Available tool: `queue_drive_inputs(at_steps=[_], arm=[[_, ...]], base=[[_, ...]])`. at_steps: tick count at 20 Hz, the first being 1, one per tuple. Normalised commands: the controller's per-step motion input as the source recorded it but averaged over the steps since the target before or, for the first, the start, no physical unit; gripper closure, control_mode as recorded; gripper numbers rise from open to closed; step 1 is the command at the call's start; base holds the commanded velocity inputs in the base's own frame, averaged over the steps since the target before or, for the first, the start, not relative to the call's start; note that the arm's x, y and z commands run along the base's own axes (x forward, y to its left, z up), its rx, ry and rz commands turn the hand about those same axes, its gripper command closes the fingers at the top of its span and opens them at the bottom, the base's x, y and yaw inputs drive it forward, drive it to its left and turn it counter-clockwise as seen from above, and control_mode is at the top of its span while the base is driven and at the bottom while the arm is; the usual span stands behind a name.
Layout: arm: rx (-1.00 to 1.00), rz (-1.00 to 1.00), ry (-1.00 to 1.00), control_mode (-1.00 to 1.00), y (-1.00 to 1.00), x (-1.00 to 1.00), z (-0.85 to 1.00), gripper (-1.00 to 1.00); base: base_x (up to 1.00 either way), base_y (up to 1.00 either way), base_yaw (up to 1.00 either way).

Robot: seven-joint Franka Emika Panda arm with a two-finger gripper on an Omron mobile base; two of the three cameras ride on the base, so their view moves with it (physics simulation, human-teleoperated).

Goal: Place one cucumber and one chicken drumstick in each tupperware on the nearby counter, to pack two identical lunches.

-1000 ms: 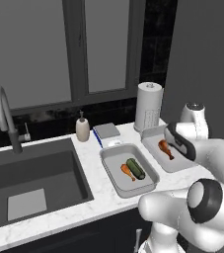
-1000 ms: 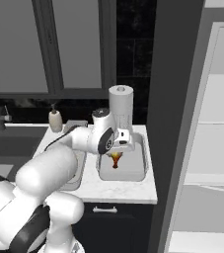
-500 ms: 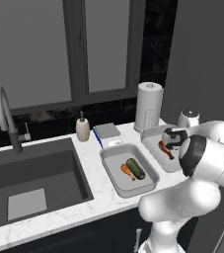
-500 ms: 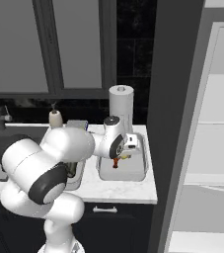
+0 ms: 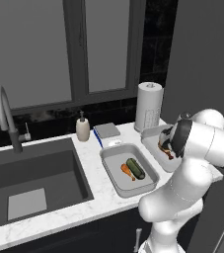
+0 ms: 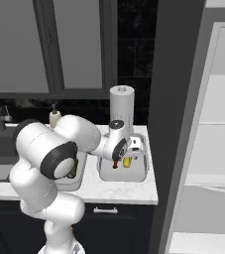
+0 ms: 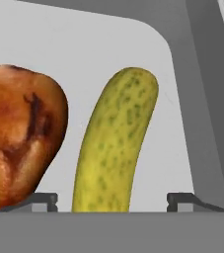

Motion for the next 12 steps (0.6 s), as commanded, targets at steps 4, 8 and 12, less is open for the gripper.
queue_drive_inputs(at_steps=[4,8,12], arm=[[0.00,0.00,-0.15,-1.00,0.07,-0.29,0.75,-1.00],[-0.10,0.02,-0.24,-1.00,0.52,-0.59,0.96,-1.00],[-0.16,0.04,-0.22,-1.00,0.69,-0.65,0.83,-1.00]], base=[[0.00,0.00,0.00],[0.00,0.00,0.00],[0.00,0.00,0.00]])
